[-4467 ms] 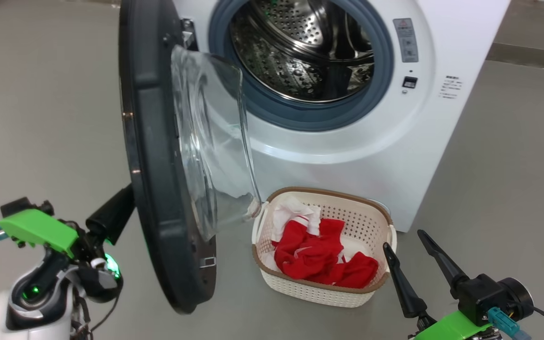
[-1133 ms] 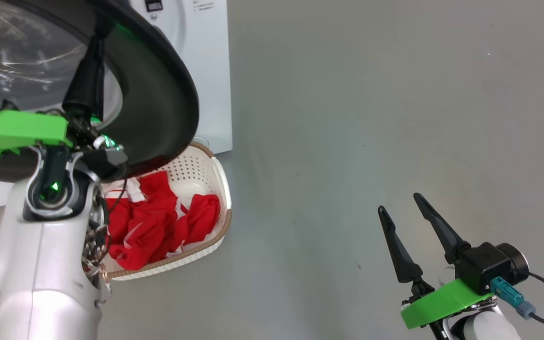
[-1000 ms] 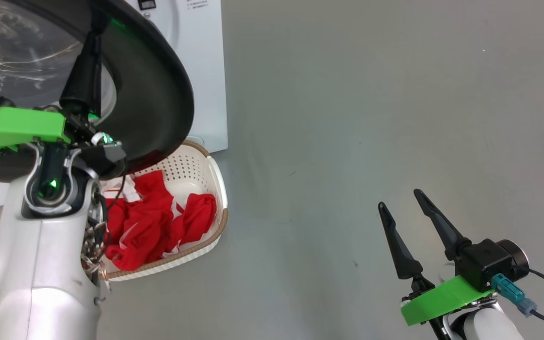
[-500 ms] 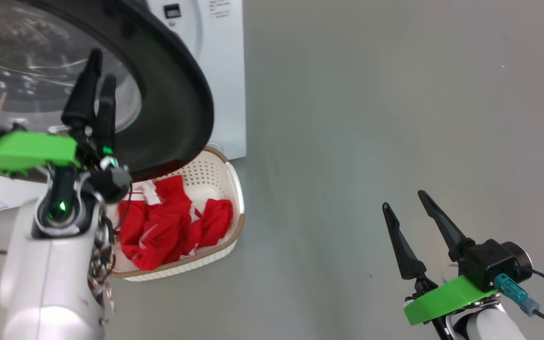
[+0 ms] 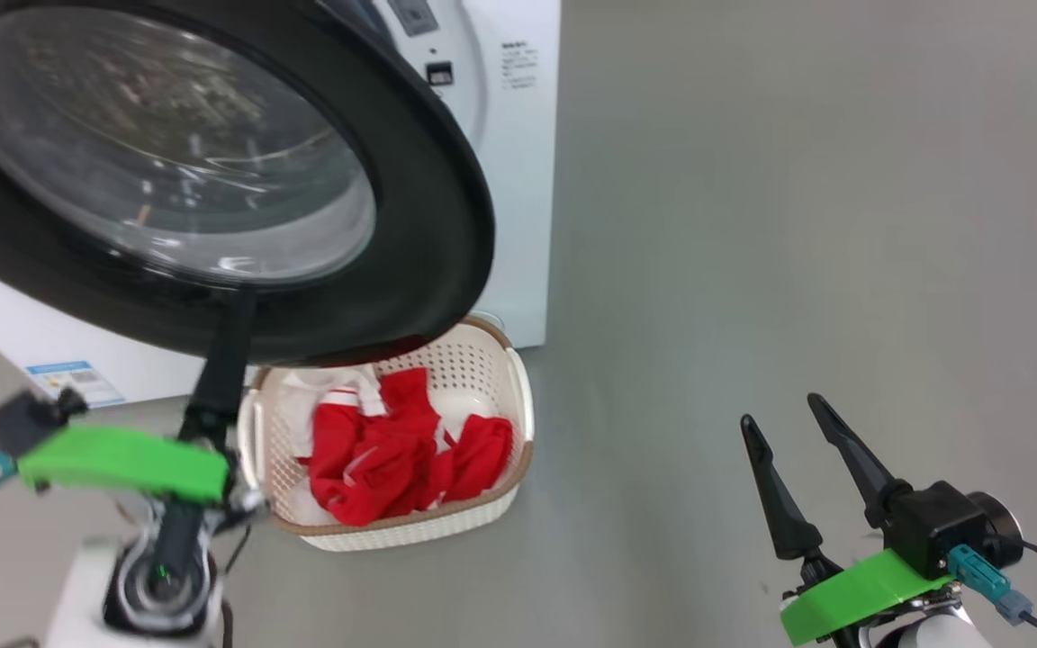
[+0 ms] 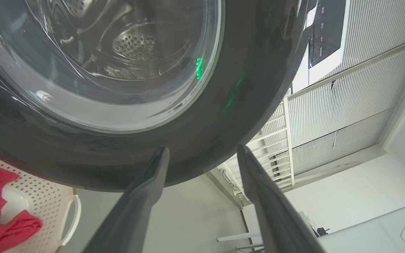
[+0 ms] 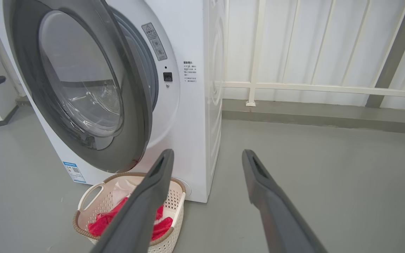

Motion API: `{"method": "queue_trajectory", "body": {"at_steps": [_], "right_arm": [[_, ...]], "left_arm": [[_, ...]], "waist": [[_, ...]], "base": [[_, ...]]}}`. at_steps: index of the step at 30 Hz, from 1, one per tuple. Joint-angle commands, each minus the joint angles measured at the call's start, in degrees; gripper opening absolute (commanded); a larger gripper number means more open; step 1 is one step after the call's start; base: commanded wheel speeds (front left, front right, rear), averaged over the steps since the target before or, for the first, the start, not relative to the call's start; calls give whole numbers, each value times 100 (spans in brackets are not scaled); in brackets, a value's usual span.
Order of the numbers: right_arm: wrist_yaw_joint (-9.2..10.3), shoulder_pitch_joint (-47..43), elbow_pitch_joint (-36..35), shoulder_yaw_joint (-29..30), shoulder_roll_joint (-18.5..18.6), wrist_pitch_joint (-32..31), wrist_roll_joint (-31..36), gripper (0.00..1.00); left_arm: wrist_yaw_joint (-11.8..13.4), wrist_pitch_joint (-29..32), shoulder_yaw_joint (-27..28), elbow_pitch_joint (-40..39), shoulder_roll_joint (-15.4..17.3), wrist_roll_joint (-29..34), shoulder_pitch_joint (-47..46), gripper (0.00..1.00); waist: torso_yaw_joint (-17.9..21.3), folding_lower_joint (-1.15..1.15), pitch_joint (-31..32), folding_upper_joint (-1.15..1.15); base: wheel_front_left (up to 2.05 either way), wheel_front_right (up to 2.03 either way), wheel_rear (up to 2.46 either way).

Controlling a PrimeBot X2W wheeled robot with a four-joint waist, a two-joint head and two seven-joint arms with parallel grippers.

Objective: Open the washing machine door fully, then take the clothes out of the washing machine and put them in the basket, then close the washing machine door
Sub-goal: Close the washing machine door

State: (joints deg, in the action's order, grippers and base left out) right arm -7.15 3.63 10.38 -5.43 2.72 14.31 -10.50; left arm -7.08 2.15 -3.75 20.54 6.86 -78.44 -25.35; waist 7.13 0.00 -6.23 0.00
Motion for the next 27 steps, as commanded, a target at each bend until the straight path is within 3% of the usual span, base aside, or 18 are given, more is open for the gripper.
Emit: {"method": "queue_trajectory", "body": {"at_steps": [1, 9, 14, 27], "right_arm": [[-34, 6, -120, -81, 16, 69, 41, 100], [-34, -182, -110, 44, 16, 69, 73, 100], [-34, -244, -185, 241, 16, 69, 48, 100], [-34, -369, -502, 464, 16, 69, -29, 100]], "left_arm": [[-40, -175, 99, -301, 243, 190, 120, 100], [-40, -1253, -421, -698, 713, 1517, 1066, 100], [51, -1615, -546, -909, 869, 2418, 1431, 100], [612, -1713, -32, -2099, 582, 5057, 2174, 100]], "waist": [[-221, 0, 219, 0], [-433, 0, 543, 0], [-494, 0, 633, 0], [-400, 0, 641, 0]], "base": [[0, 0, 0], [0, 0, 0], [0, 0, 0], [0, 0, 0]]}}
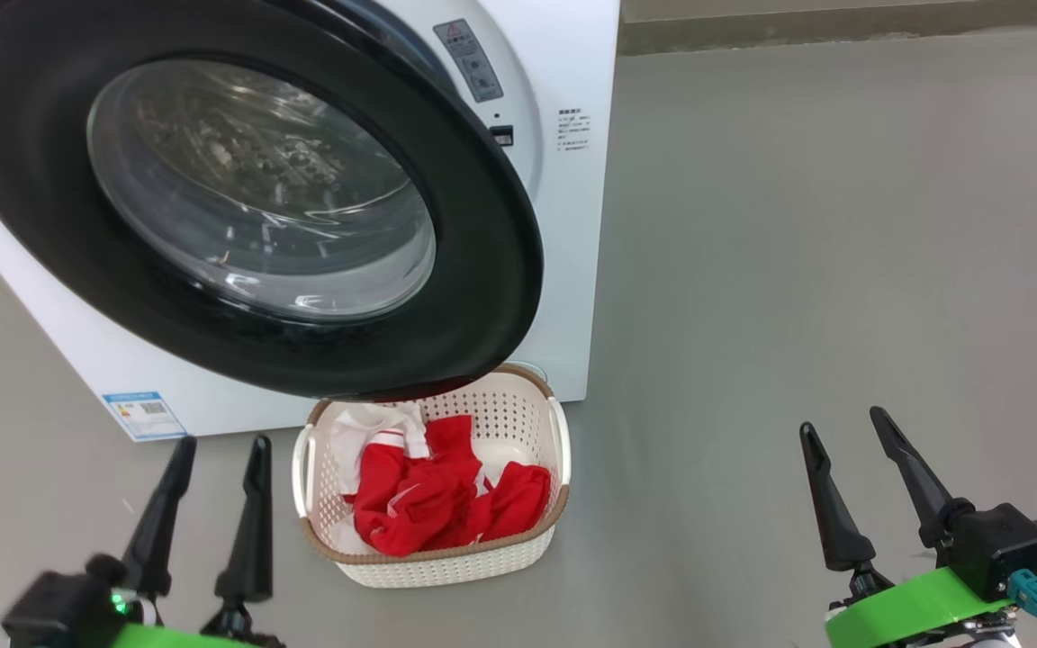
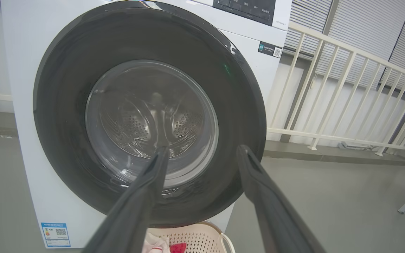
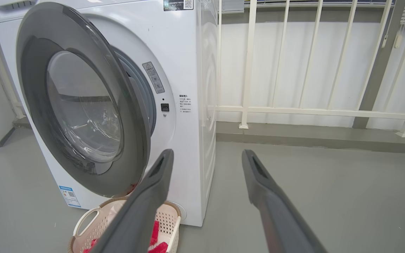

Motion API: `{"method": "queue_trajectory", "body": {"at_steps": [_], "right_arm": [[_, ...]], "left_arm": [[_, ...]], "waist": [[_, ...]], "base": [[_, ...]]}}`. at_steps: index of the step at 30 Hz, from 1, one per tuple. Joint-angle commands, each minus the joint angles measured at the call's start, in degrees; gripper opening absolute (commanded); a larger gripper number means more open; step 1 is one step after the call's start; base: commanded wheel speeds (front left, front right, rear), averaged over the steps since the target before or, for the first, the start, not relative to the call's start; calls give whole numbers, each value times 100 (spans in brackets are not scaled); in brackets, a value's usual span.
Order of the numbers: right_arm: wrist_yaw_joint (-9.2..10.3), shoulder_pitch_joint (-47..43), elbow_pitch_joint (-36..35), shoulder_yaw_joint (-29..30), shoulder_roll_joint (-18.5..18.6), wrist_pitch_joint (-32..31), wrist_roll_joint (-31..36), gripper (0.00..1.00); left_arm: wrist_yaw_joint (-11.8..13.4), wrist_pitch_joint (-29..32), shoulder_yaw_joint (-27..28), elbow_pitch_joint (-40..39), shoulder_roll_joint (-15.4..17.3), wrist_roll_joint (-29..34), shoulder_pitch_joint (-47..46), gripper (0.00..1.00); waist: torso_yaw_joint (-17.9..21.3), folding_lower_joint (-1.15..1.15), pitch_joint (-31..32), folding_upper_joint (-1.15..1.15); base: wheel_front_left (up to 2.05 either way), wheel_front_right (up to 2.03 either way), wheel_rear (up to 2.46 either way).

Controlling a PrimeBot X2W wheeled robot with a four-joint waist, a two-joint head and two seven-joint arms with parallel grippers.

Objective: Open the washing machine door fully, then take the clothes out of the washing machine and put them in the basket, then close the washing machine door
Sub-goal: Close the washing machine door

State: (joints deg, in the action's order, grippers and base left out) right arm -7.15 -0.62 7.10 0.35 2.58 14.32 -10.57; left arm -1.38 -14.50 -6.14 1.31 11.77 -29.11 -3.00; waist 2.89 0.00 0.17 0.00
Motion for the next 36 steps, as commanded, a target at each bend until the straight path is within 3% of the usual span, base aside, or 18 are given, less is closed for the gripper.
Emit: {"method": "queue_trajectory", "body": {"at_steps": [1, 8, 14, 34, 35, 36], "right_arm": [[-34, 47, -192, -119, 30, 68, -17, 100], [-34, -42, -224, -137, 30, 68, 23, 100], [-34, -92, -211, -138, 30, 68, 27, 100], [-34, -189, -154, -140, 30, 68, 104, 100], [-34, -182, -112, -146, 30, 68, 97, 73], [-34, -158, -77, -133, 30, 68, 107, 38]], "left_arm": [[103, -49, 199, -218, 85, 335, -5, 100], [325, -49, 220, -310, -26, 1188, 296, 100], [414, -50, 342, -168, -140, 1513, 467, 100], [103, -50, 569, 28, -384, 1778, 500, 100], [85, -50, 567, 32, -393, 1782, 497, 100], [70, -50, 569, 33, -404, 1785, 490, 100]], "waist": [[39, 0, 4, 0], [118, 0, 44, 0], [154, 0, 79, 0], [26, 0, 133, 0], [-3, 0, 131, 0], [-30, 0, 126, 0]], "base": [[0, 0, 0], [0, 0, 0], [0, 0, 0], [0, 0, 0], [0, 0, 0], [0, 0, 0]]}}
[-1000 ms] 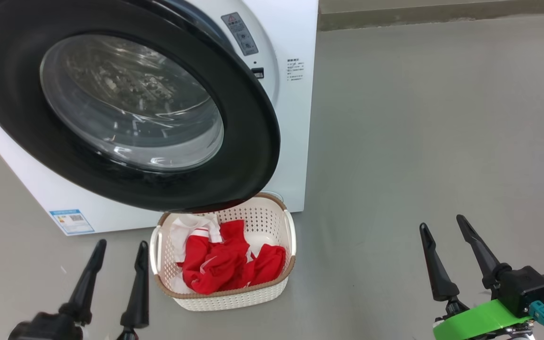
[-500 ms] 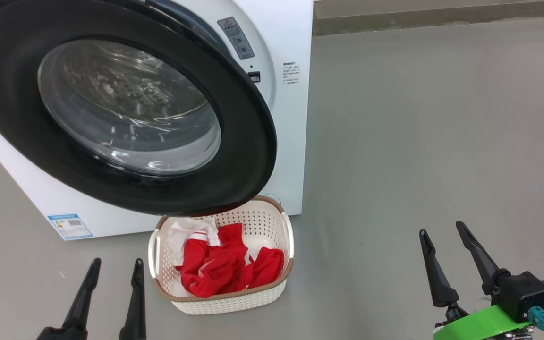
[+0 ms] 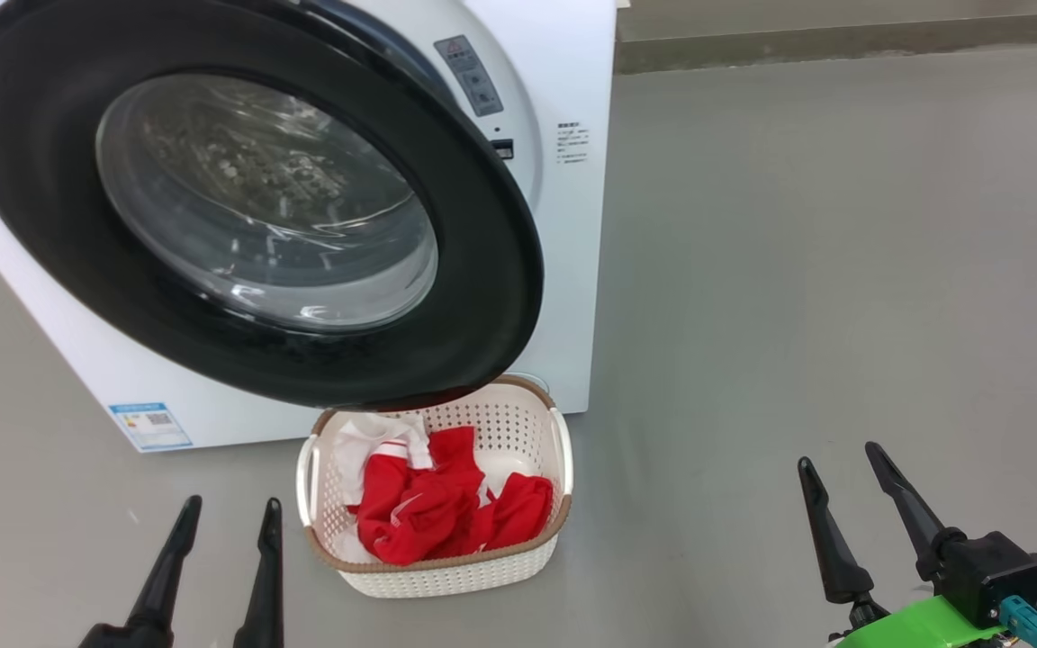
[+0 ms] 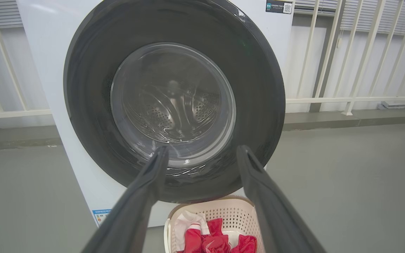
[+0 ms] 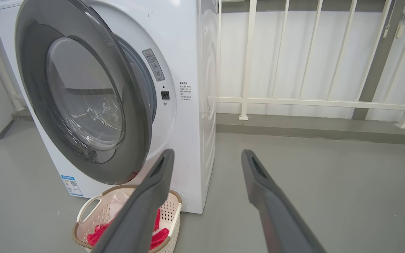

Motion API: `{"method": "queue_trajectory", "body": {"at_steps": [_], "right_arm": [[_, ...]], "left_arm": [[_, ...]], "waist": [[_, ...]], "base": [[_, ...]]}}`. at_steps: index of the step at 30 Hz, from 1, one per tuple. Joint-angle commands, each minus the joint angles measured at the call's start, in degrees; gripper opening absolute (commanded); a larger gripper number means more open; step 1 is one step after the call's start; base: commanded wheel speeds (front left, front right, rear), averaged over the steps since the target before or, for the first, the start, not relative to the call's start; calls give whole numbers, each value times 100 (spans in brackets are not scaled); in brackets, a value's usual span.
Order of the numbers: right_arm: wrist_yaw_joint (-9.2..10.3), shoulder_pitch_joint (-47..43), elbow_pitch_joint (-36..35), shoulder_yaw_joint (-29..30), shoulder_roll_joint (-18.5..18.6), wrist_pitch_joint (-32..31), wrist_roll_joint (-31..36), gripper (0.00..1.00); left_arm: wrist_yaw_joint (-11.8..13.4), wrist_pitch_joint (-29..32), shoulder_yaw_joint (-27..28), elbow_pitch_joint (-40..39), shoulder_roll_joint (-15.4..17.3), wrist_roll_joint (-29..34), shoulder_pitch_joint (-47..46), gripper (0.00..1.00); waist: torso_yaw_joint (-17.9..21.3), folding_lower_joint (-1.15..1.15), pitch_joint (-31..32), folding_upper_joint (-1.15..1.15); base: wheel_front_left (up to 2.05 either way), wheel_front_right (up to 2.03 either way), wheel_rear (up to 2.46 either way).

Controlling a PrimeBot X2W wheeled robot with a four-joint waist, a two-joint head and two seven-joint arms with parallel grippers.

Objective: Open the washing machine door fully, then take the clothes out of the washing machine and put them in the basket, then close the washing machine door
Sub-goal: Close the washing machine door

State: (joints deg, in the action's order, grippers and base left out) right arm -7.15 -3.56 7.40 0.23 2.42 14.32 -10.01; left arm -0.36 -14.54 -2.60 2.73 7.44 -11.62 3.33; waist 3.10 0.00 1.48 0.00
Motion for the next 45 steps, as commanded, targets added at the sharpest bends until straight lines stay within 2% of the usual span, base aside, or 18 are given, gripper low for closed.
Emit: {"method": "queue_trajectory", "body": {"at_steps": [1, 2, 11, 23, 34, 45], "right_arm": [[-34, 170, -71, -108, 45, 68, 66, 11], [-34, 214, -29, -99, 45, 68, 77, 0], [-34, 925, 608, -58, 45, 68, 173, 0], [-34, 2423, 2006, -487, 55, 35, 302, 0], [-34, 3775, 3113, -1077, 285, 43, 173, 0], [-34, 4603, 3824, -1049, 480, 66, 119, 0]], "left_arm": [[-43, -46, 223, -106, 3, 16, -152, 100], [-53, -46, 244, -96, -38, -40, -160, 100], [-179, -46, 165, -59, -220, -196, -338, 100], [-278, -46, -77, -4, -340, -214, -653, 100], [-347, -46, -354, -21, -430, -302, -983, 100], [-309, -46, -540, 21, -454, -401, -1107, 100]], "waist": [[-86, 0, -12, 0], [-119, 0, -21, 0], [-474, 0, -136, 0], [-1296, 0, -462, 0], [-2069, 0, -924, 0], [-2532, 0, -1126, 0]], "base": [[0, 0, 0], [0, 0, 0], [0, 0, 0], [0, 0, 0], [0, 0, 0], [0, 0, 0]]}}
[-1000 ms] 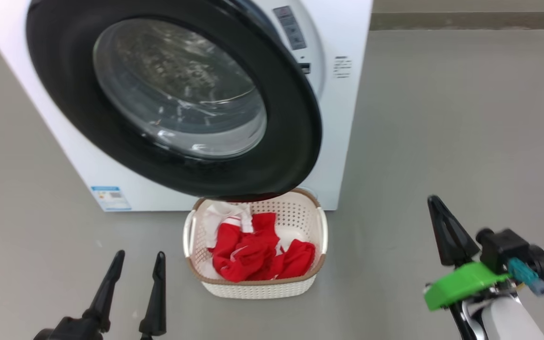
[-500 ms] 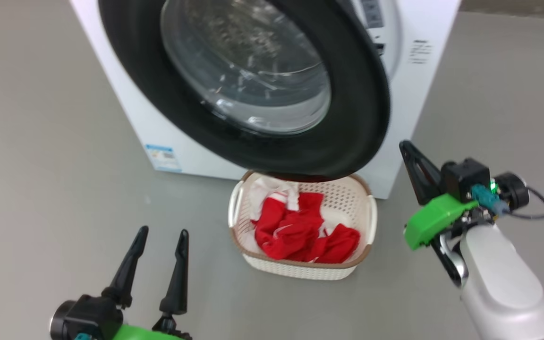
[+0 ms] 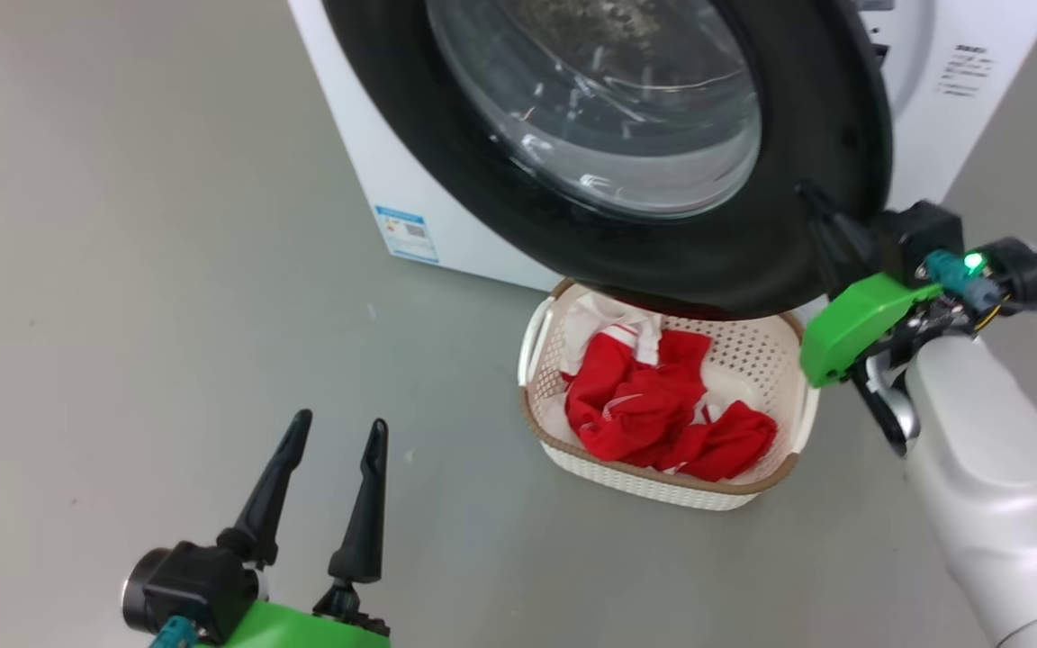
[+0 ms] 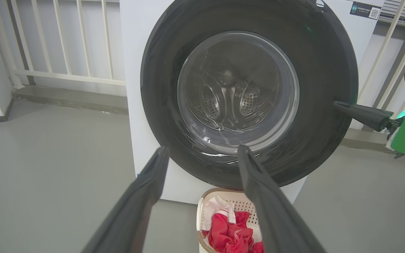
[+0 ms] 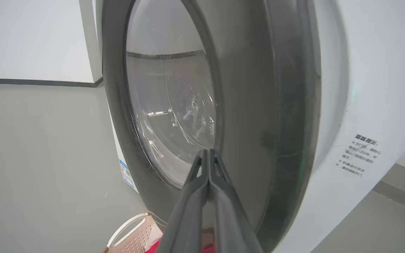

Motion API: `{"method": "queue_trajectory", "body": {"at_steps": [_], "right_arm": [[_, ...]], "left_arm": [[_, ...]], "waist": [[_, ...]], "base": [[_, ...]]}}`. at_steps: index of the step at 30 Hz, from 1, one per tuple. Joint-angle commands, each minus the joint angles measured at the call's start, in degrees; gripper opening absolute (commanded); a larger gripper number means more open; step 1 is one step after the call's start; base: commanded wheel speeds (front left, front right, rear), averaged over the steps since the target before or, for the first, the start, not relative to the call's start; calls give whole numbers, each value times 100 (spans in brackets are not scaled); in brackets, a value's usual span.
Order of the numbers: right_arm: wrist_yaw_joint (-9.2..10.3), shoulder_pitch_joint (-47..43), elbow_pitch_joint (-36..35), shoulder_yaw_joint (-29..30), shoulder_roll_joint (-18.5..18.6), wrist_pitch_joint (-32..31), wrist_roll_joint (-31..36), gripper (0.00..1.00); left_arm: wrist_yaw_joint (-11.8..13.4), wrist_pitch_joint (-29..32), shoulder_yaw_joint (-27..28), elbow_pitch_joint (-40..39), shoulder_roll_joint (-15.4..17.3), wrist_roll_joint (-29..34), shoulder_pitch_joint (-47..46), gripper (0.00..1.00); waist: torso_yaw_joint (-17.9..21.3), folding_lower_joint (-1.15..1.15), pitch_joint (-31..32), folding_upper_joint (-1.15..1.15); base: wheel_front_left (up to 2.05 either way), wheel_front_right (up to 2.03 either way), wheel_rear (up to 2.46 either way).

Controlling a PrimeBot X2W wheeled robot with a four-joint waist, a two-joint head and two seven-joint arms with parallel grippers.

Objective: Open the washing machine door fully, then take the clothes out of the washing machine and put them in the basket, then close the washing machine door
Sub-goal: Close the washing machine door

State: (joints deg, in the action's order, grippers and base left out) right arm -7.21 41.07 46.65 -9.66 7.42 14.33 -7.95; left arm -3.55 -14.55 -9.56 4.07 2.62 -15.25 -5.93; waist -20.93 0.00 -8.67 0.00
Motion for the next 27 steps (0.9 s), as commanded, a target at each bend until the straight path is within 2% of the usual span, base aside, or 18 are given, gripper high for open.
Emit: {"method": "queue_trajectory", "body": {"at_steps": [1, 15, 27], "right_arm": [[-28, 185, -84, -6, 7, 65, -75, 0], [-28, 807, 79, 925, 203, 66, 409, 0], [-28, 2059, 579, 1189, 319, 66, 723, 0]], "left_arm": [[20, -45, 139, -110, 28, -50, -186, 100], [87, -45, -12, -189, 26, -125, -303, 100], [-34, -45, -85, -317, 26, -346, -717, 100]], "waist": [[-150, 0, -131, 0], [-209, 0, -591, 0], [-185, 0, -1187, 0]], "base": [[0, 0, 0], [0, 0, 0], [0, 0, 0]]}}
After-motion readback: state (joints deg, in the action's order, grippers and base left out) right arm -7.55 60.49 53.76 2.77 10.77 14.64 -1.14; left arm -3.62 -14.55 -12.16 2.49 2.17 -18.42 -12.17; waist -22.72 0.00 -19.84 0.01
